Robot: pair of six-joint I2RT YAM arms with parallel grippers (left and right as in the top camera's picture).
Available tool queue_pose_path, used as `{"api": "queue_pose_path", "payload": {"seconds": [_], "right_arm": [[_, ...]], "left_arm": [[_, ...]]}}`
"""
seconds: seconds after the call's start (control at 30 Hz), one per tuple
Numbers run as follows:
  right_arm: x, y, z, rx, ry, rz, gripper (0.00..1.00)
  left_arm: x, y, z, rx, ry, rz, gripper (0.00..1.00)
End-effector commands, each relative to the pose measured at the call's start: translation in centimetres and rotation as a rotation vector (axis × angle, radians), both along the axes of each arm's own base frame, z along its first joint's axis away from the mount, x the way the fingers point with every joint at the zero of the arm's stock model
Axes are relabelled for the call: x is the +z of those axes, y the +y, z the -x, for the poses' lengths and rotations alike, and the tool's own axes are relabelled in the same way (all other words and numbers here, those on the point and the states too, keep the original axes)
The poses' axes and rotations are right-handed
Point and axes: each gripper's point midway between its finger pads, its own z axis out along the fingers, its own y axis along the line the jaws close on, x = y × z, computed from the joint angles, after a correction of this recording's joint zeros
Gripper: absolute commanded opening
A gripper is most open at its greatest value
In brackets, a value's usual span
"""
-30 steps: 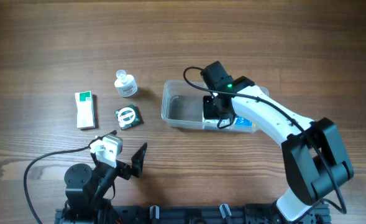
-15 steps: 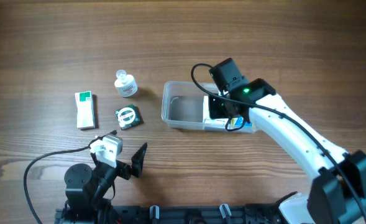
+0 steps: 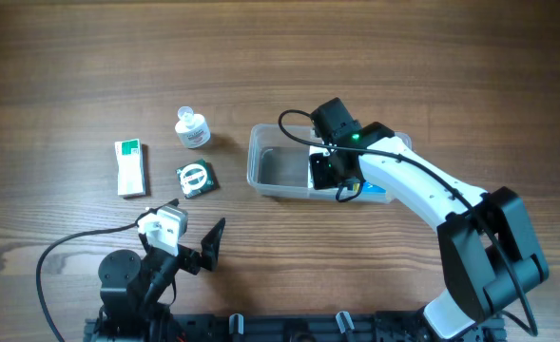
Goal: Pack container
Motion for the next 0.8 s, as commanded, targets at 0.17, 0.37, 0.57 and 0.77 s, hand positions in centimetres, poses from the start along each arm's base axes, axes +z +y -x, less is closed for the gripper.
{"api": "queue_pose_path", "payload": {"seconds": [0.17, 0.37, 0.57, 0.77], "right_arm": [[7.0, 0.6, -1.1, 0.015, -0.150, -0.045, 0.15], [6.0, 1.3, -1.8, 0.012, -0.175, -0.053, 0.06], [-0.2, 0.3, -1.7, -0.039, -0.059, 0.055, 0.04], [-1.1, 0.1, -1.2, -0.029, -0.024, 0.075, 0.04]], "left_arm": [[0.2, -0.3, 0.1, -0.022, -0.017, -0.009, 1.00], [0.2, -0.3, 0.1, -0.022, -0.017, -0.009, 1.00], [0.2, -0.3, 0.1, -0.022, -0.017, -0.009, 1.00], [0.2, -0.3, 0.1, -0.022, -0.017, -0.009, 1.00]]}}
